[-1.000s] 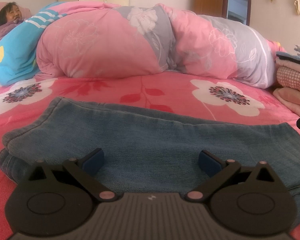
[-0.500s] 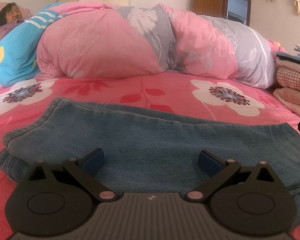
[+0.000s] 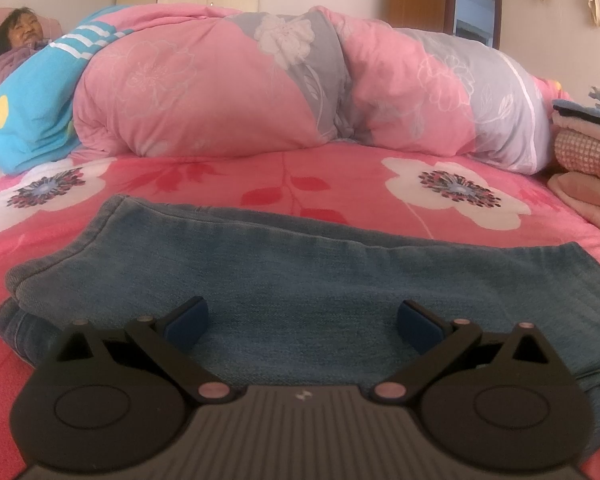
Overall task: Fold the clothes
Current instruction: 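Roll the right tool, lower it onto the jeans edge and close, then lift the gripped jeans edge with the right tool, folding it over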
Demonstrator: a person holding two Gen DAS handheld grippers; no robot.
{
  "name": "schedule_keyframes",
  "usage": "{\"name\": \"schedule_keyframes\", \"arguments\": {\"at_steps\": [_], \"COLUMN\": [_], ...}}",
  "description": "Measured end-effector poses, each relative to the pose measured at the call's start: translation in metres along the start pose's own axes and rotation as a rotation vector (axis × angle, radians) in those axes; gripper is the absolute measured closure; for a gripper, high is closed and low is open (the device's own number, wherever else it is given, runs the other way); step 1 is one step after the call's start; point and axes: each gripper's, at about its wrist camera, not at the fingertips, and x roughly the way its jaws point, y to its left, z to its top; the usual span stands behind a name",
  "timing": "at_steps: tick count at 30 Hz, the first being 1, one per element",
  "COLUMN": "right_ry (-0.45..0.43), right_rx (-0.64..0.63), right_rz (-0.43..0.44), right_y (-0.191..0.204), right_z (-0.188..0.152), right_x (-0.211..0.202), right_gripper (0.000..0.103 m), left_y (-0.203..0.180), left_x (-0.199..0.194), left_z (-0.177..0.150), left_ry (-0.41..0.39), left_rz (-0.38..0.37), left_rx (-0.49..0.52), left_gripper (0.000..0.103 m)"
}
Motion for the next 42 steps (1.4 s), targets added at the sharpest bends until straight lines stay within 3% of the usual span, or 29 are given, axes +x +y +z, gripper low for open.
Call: {"name": "schedule_keyframes", "arguments": {"at_steps": [7, 10, 14, 23, 30, 34, 35, 39, 42], "right_ry": [0.065, 0.035, -0.03, -0.112, -0.089, -0.082, -0.082, -0.084, -0.092], "right_rx": [0.003, 0.052, 0.077, -0.042, -0.104, -0.124, -0.127, -0.124, -0.113], "right_rz": [0.106, 0.119, 0.196, 0.355, 0.476, 0.511, 0.518, 0.546, 0.563], "right_y": [0.005, 0.0, 0.007, 0.065, 0.103, 0.116, 0.119, 0.123, 0.122], "right_z": [-0.035, -0.035, -0.028, 0.003, 0.015, 0.02, 0.02, 0.022, 0.021], "right_x": [-0.018, -0.019, -0.029, -0.038, -0.024, -0.017, -0.017, -0.015, -0.014], "right_gripper": [0.058, 0.084, 0.094, 0.095, 0.095, 0.095, 0.095, 0.095, 0.095], "left_y": [-0.001, -0.001, -0.002, -0.002, 0.0, 0.006, 0.004, -0.021, -0.024], "left_x": [0.0, -0.001, -0.001, 0.0, -0.003, -0.02, -0.024, -0.016, -0.019], "left_z": [0.0, -0.001, 0.0, -0.001, 0.002, 0.001, 0.001, -0.004, 0.007], "left_ry": [0.0, -0.001, 0.0, 0.001, -0.001, -0.063, -0.077, 0.014, 0.026], "left_rz": [0.005, 0.008, 0.01, 0.016, 0.009, -0.02, -0.03, 0.024, 0.013], "left_rx": [0.005, 0.007, 0.01, 0.016, 0.006, -0.03, -0.003, 0.233, 0.266], "left_gripper": [0.001, 0.001, 0.001, 0.001, 0.001, 0.002, 0.002, 0.002, 0.003]}}
